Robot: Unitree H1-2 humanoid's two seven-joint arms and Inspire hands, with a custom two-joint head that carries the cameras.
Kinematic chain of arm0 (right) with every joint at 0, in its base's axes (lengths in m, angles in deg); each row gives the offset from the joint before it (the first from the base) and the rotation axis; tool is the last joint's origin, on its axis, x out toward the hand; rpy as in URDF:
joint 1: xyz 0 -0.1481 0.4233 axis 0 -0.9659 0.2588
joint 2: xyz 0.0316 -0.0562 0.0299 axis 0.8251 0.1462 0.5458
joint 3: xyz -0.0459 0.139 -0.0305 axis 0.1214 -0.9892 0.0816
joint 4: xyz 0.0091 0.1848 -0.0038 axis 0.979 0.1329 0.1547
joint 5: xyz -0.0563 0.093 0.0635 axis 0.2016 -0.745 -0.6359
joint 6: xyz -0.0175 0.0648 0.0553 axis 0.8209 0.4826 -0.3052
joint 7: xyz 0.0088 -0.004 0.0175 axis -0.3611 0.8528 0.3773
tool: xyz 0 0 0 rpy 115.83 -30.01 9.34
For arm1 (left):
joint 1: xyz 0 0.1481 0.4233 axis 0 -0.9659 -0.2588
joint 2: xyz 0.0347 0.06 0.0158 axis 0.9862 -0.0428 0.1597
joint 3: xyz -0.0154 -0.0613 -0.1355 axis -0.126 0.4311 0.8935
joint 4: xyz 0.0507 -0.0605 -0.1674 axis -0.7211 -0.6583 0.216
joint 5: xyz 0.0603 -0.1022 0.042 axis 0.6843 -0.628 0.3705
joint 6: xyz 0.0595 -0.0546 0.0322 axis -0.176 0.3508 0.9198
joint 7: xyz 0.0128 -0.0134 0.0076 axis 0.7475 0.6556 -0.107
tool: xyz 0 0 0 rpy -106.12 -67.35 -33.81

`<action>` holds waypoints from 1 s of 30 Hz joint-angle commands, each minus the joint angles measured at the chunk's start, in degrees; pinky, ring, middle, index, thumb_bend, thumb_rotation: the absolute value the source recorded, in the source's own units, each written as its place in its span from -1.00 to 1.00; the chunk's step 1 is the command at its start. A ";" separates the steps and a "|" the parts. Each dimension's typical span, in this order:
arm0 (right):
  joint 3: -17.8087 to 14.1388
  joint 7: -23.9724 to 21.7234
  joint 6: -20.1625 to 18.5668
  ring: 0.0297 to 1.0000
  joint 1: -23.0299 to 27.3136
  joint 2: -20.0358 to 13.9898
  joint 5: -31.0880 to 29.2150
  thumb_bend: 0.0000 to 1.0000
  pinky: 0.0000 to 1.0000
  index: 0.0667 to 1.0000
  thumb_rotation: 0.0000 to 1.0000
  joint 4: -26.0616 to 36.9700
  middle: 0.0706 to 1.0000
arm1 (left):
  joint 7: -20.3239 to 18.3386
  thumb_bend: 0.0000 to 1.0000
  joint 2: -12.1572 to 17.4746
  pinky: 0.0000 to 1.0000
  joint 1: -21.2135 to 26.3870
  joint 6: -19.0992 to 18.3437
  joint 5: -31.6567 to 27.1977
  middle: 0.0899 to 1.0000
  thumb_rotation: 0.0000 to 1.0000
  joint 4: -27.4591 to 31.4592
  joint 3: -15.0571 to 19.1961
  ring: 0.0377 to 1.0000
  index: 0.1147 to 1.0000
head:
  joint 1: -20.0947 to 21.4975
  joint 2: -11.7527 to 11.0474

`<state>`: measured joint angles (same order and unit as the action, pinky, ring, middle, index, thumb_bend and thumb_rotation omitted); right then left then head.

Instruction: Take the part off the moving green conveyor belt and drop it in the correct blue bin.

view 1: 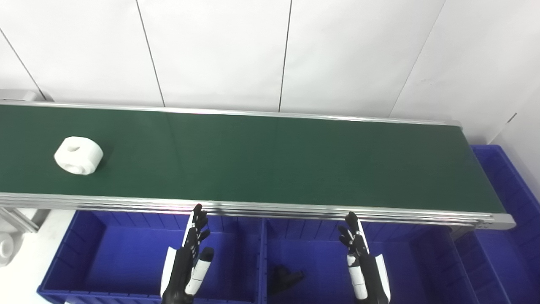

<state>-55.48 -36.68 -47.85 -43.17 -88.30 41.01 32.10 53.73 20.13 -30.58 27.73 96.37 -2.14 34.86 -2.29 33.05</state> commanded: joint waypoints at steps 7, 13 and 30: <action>-0.03 -0.96 1.54 0.87 0.36 0.37 -0.12 0.66 0.87 1.00 1.00 2.33 0.98 | 0.81 0.55 -0.20 0.79 0.23 1.89 0.56 0.95 1.00 1.46 0.12 0.91 1.00 | -0.27 0.25; -0.48 -1.55 2.04 0.87 0.78 -0.07 -0.57 0.65 0.86 1.00 1.00 1.73 0.97 | 1.07 0.55 -0.53 0.80 0.55 2.40 0.52 0.94 1.00 0.71 -0.32 0.90 1.00 | -3.37 -0.92; -1.93 -1.75 3.33 0.92 3.33 -4.15 -2.37 0.55 0.91 1.00 1.00 -3.90 1.00 | 9.98 0.57 -2.03 0.53 4.34 2.64 3.96 0.80 0.67 -7.31 -5.07 0.75 0.79 | -18.95 -8.77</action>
<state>-57.30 -37.98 -47.82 -40.86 -92.32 38.96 27.44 62.52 18.18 -27.29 28.07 99.97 -9.81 30.47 -19.86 24.61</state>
